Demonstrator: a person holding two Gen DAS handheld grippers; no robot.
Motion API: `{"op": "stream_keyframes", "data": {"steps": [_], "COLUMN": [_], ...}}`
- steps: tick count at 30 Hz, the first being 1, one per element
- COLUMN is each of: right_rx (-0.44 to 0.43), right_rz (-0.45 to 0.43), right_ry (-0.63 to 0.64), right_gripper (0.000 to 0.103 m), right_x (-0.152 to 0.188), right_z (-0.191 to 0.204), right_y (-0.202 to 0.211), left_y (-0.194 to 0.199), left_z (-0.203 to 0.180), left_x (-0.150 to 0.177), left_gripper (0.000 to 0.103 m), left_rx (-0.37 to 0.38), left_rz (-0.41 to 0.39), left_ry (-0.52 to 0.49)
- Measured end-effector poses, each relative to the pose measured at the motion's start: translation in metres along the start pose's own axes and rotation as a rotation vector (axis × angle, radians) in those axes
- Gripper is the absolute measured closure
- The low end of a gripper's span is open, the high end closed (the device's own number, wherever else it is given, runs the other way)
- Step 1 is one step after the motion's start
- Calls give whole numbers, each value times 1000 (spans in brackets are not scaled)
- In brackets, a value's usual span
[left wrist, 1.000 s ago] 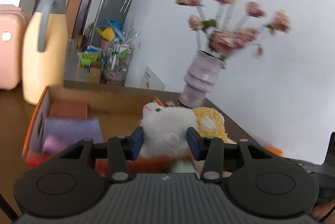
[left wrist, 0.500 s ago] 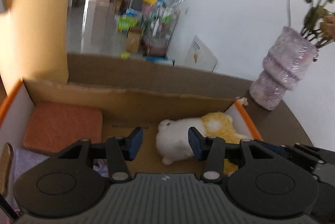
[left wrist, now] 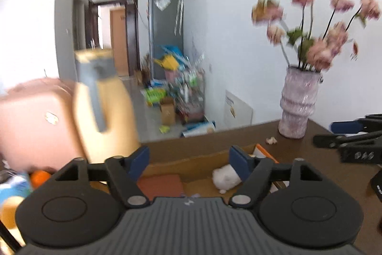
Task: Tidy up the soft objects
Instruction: 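Lower the plush toy into the box and open both grippers, then move both grippers back over the lavender fuzzy headband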
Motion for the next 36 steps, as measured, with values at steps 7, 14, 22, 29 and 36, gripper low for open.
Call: {"op": "stream_keyframes", "data": {"steps": [7, 14, 22, 29, 36], "right_rx": [20, 57, 18, -84, -76], "right_rz": [-100, -214, -227, -115, -125], "right_ry": [-9, -2, -78, -93, -75], "right_gripper": [37, 29, 21, 20, 22], "right_x": [-6, 40, 162, 233, 223], "right_z": [4, 39, 97, 153, 163], "right_y": [99, 173, 230, 249, 241], "left_y": [95, 174, 247, 270, 253], "left_z": [14, 33, 30, 40, 50], "left_x": [-7, 58, 188, 241, 243], "left_gripper": [19, 14, 13, 13, 13], "left_rx": [-29, -76, -52, -70, -51], "left_rz": [-75, -158, -112, -27, -8], "left_ry": [21, 50, 77, 82, 135]}}
Point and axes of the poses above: each gripper's, at about its wrist camera, not at the fingertips, and y roughly against the way its jaws point, z to its left, x to its underside, the point moved 8 cm from there along -y, roughly the way its jaws point, and after that the axes turned 7 degrees about y, right-handed, at the moved point
